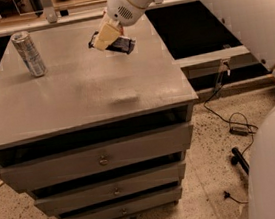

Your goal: Move rxbar blueberry near redbull can

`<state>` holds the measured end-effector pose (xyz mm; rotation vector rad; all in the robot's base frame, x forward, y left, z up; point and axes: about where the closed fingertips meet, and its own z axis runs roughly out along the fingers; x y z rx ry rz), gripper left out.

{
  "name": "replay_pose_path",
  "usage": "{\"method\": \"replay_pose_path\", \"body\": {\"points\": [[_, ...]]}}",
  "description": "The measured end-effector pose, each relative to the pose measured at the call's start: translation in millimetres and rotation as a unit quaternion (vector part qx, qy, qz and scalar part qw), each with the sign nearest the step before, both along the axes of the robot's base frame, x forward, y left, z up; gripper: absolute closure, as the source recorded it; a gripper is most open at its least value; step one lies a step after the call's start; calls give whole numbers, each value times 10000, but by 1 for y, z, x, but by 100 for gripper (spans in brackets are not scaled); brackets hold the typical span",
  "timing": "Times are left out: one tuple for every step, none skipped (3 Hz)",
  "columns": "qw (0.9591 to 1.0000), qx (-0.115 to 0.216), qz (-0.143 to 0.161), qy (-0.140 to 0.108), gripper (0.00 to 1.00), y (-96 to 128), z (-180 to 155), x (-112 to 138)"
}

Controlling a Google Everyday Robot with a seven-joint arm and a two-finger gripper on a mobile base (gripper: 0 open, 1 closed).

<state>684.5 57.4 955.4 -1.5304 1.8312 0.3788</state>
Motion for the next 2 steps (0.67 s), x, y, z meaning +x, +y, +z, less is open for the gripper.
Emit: {"method": "replay_pose_path", "body": {"points": [[10000,34,11,-36,100,4,3,4],[9998,143,44,-151,100,15,11,15]]}}
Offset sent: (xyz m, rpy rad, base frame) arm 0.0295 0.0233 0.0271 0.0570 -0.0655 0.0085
